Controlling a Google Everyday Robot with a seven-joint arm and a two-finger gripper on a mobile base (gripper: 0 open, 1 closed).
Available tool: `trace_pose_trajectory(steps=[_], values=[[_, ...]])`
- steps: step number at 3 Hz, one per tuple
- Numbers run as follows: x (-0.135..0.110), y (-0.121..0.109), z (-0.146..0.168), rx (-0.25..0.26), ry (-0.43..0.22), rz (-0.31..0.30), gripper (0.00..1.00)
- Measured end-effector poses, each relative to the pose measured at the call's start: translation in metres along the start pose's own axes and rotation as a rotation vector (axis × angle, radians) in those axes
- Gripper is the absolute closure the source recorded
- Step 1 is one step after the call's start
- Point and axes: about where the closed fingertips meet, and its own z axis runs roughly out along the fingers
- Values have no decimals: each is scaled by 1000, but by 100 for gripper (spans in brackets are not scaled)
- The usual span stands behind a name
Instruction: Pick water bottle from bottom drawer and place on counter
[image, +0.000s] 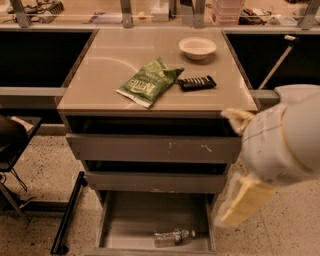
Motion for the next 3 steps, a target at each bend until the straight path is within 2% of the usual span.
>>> trace_pose_trajectory(steps=[1,2,3], values=[[-30,47,62,-29,-120,8,0],[-51,103,153,-152,-203,42,0],[-45,182,251,-356,-193,62,0]])
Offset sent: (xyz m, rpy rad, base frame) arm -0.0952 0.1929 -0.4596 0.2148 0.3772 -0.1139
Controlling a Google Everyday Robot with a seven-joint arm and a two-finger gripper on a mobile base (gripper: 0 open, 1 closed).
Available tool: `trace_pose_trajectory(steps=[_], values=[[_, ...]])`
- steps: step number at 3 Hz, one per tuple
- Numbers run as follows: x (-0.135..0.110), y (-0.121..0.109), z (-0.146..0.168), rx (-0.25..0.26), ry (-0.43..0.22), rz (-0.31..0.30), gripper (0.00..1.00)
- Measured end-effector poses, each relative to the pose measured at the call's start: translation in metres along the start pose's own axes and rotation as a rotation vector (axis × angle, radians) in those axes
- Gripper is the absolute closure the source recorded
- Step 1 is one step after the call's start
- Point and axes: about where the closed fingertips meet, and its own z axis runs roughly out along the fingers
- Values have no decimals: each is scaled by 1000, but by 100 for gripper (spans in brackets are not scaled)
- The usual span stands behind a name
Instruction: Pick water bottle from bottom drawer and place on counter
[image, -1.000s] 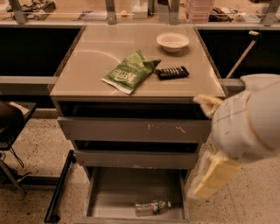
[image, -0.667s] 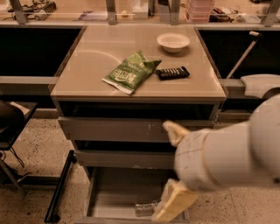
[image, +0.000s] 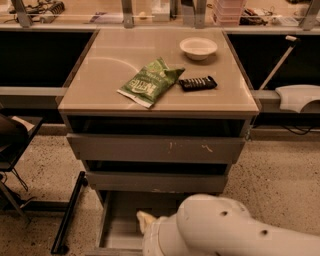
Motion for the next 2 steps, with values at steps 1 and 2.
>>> trace_pose_trajectory(steps=[1,2], values=[[25,22,43,-77,33,-1,0],[24,21,42,-76,32,-2,0]])
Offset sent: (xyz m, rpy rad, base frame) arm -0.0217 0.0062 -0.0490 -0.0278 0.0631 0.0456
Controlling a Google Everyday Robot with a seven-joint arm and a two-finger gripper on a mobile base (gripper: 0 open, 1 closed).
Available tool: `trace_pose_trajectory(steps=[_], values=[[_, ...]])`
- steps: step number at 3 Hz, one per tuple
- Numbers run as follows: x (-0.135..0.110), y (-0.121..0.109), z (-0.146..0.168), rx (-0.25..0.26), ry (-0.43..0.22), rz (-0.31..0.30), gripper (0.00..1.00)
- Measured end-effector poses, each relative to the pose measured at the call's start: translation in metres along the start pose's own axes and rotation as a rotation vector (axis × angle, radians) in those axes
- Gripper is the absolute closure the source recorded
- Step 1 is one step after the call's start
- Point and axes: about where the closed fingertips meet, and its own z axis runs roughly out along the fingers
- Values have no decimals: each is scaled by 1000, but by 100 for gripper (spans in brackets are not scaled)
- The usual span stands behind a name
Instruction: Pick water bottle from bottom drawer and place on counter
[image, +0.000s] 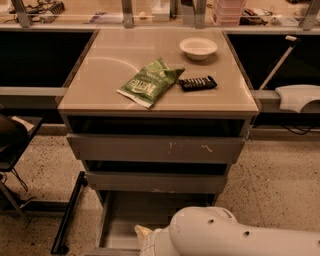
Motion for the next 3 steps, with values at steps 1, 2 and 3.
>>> trace_pose_trajectory(steps=[1,2,3], values=[[0,0,13,-2,-4,24,0],[31,-9,54,-22,0,95,0],[95,-7,112,-74,43,244,0]])
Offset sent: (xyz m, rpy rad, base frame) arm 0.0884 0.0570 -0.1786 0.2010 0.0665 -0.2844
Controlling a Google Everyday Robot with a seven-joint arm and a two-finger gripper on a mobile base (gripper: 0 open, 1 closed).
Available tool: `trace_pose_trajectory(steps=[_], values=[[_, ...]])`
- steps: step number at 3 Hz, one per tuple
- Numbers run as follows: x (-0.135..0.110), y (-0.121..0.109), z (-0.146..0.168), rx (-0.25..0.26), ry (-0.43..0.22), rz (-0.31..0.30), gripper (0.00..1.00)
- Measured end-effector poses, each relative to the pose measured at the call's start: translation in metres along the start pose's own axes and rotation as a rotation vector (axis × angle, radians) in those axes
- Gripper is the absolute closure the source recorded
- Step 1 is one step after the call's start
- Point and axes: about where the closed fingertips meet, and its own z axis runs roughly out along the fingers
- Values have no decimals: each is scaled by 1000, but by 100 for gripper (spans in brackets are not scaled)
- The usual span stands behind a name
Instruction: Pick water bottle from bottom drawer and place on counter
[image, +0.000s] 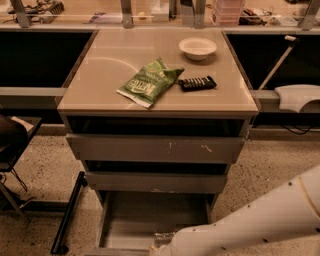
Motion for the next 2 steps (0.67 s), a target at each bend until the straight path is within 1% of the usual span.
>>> trace_pose_trajectory(steps=[1,2], values=[[46,-22,55,-13,47,169,0],[71,-39,103,16,32,221,0]])
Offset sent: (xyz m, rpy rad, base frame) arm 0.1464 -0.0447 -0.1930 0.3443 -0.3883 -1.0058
